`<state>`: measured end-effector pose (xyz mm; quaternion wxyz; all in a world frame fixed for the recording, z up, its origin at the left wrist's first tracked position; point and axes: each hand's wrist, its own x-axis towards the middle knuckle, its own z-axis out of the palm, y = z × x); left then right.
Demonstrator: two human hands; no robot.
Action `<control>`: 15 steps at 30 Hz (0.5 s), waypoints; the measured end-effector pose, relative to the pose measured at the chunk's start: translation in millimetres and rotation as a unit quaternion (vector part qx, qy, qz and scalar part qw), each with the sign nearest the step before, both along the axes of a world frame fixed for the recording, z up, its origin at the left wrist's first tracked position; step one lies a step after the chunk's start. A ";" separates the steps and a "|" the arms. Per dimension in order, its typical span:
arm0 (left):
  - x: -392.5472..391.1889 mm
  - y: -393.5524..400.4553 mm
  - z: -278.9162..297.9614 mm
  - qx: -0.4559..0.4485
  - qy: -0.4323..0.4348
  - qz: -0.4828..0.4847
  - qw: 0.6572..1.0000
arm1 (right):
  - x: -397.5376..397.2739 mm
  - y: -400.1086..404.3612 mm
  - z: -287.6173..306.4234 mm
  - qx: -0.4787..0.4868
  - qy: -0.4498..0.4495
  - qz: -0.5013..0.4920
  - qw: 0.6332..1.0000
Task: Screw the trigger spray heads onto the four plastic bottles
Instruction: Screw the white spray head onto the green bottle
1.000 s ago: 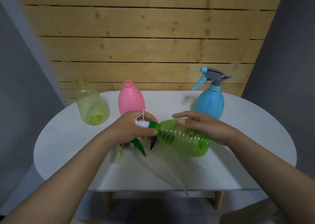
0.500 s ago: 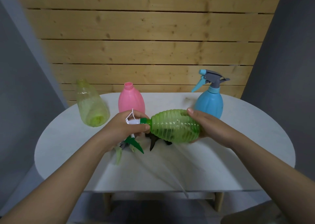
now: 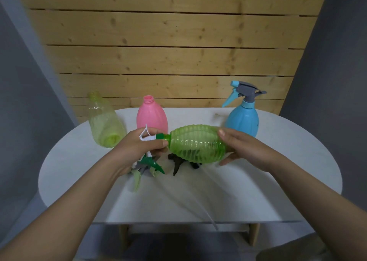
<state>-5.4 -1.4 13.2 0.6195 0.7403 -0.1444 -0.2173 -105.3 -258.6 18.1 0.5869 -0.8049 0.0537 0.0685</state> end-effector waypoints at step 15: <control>-5.8 4.1 5.0 0.073 -0.069 -0.050 0.994 | 0.5 4.9 -1.1 -0.011 -0.028 -0.027 0.999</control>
